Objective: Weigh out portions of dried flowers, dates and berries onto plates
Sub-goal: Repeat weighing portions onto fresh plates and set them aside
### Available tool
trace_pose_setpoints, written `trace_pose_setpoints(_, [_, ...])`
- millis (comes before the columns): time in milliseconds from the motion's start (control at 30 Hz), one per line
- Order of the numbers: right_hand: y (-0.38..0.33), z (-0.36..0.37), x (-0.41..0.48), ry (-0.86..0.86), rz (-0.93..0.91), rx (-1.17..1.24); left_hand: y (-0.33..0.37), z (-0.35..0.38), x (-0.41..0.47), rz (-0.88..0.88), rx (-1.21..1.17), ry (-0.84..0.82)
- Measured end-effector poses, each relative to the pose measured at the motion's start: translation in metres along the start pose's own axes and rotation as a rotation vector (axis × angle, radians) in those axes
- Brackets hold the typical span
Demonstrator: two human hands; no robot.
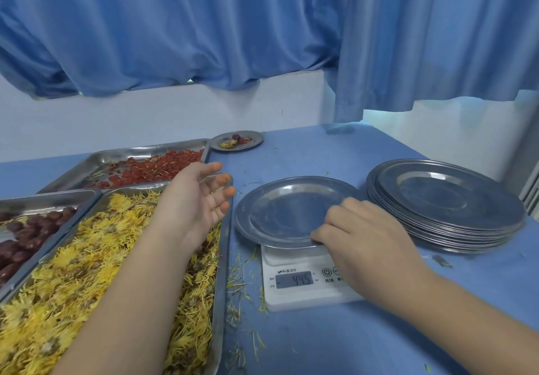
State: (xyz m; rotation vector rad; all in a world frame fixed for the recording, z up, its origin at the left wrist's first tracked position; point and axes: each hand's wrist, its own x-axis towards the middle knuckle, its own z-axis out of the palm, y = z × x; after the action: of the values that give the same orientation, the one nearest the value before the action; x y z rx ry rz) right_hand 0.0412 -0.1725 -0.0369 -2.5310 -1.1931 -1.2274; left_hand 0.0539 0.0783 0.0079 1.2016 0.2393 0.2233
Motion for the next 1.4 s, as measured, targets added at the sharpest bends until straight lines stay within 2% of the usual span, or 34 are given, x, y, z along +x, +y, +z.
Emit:
trace_pose_setpoints(333, [0.018, -0.018, -0.003, -0.232, 0.092, 0.185, -0.001, -0.001, 0.000, -0.006, 0.020, -0.004])
trace_pose_setpoints(633, [0.027, -0.043, -0.017, -0.232, 0.028, 0.258, 0.000, 0.000, -0.002, -0.015, 0.020, -0.001])
trace_pose_setpoints(700, [0.027, -0.045, -0.027, -0.300, 0.054, 0.298, 0.000, 0.000, -0.001, -0.017, 0.021, -0.004])
trace_pose_setpoints(833, [0.029, -0.044, -0.034, -0.552, 0.221, 0.359, 0.001, 0.000, -0.002, -0.016, 0.016, -0.012])
trace_pose_setpoints(933, [0.029, -0.040, -0.036, -0.638, 0.234, 0.368, 0.001, 0.000, -0.003, -0.015, 0.012, -0.014])
trace_pose_setpoints(1167, [0.028, -0.036, -0.036, -0.733, 0.275, 0.381, 0.002, 0.000, -0.003, -0.014, 0.042, 0.001])
trace_pose_setpoints(1400, [0.025, -0.034, -0.036, -0.728, 0.299, 0.314, 0.001, 0.002, -0.003, -0.015, 0.070, 0.009])
